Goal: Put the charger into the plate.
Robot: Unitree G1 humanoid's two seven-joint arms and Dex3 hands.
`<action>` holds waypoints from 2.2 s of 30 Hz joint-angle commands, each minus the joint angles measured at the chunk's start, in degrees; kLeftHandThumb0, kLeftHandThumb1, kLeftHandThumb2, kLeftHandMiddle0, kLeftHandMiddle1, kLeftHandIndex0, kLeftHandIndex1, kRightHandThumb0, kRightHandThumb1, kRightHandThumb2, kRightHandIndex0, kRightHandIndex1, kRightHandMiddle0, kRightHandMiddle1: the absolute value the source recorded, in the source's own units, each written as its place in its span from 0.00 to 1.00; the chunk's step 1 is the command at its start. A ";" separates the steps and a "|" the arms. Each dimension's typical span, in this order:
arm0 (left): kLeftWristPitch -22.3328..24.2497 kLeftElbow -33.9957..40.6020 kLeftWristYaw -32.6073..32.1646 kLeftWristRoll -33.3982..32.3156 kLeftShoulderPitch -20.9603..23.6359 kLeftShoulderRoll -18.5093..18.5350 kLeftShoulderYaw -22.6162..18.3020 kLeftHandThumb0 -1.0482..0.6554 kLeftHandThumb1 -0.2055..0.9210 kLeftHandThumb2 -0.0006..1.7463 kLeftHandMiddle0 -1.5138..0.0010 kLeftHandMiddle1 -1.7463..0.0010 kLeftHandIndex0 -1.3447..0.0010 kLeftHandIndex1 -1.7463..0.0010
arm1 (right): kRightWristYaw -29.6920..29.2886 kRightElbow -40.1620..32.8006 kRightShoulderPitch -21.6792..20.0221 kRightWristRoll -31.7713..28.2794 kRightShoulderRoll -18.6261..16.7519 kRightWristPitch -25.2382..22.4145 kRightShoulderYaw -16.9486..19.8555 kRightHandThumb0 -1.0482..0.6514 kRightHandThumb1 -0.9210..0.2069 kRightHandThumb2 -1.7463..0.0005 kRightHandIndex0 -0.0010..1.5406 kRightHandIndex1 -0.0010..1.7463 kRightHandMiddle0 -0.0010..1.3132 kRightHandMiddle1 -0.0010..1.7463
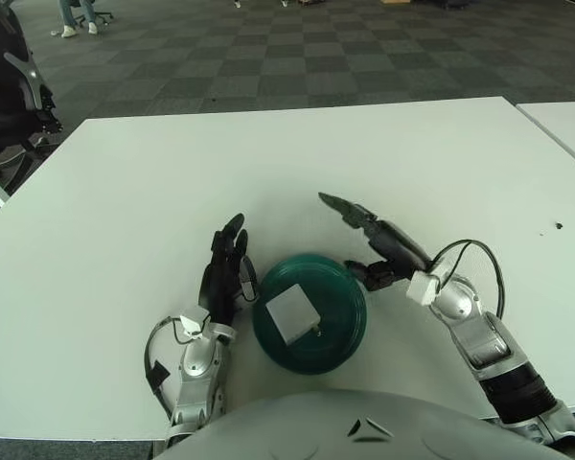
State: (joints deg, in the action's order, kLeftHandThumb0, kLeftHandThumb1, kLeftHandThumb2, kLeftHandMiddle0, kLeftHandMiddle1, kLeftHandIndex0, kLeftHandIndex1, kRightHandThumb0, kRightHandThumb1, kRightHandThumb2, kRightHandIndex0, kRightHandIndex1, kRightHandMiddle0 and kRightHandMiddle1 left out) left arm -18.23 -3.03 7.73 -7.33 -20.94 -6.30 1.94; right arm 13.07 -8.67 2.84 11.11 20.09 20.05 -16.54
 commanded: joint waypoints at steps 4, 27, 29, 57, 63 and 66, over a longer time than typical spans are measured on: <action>1.42 -1.66 -0.75 -0.75 -1.74 -0.05 -0.69 0.04 1.00 0.60 0.81 0.98 1.00 0.56 | -0.16 2.69 2.22 -10.13 -7.65 -2.46 1.28 0.05 0.00 0.48 0.09 0.01 0.00 0.10; 2.08 -0.43 -0.11 -3.79 -3.17 -0.48 -0.49 0.05 1.00 0.62 0.82 0.99 1.00 0.53 | -2.13 7.30 4.20 -14.08 -12.39 -12.44 10.48 0.04 0.00 0.43 0.00 0.00 0.01 0.01; 2.48 0.55 -0.28 -3.58 -3.62 -0.54 -0.11 0.06 1.00 0.62 0.83 0.99 1.00 0.53 | -1.93 8.63 4.24 -14.13 -12.68 -11.25 10.85 0.04 0.00 0.43 0.00 0.00 0.02 0.01; 7.32 7.92 -4.50 0.60 -8.80 -0.63 1.13 0.07 1.00 0.63 0.91 1.00 1.00 0.77 | -4.71 24.89 6.85 -14.69 -18.21 1.34 15.16 0.04 0.00 0.48 0.04 0.01 0.03 0.02; 6.23 8.16 -6.69 3.40 -9.31 -0.84 1.56 0.07 1.00 0.64 0.97 1.00 1.00 0.86 | -4.93 26.52 8.15 -14.59 -18.77 3.14 14.89 0.05 0.00 0.46 0.02 0.00 0.02 0.03; 5.20 7.89 -7.32 4.25 -9.45 -0.78 1.61 0.07 1.00 0.63 0.99 1.00 1.00 0.90 | -5.48 27.29 8.54 -14.43 -19.25 4.11 14.95 0.05 0.00 0.45 0.01 0.00 0.01 0.05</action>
State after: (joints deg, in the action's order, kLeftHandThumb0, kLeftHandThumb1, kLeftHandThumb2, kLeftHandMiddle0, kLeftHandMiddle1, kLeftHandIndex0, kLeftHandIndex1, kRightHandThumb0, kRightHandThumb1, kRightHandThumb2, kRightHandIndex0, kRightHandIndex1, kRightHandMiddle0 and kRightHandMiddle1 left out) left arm -13.66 6.22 1.67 -4.12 -29.27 -7.06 3.60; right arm 8.23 13.66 7.81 -3.59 2.15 25.17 -1.49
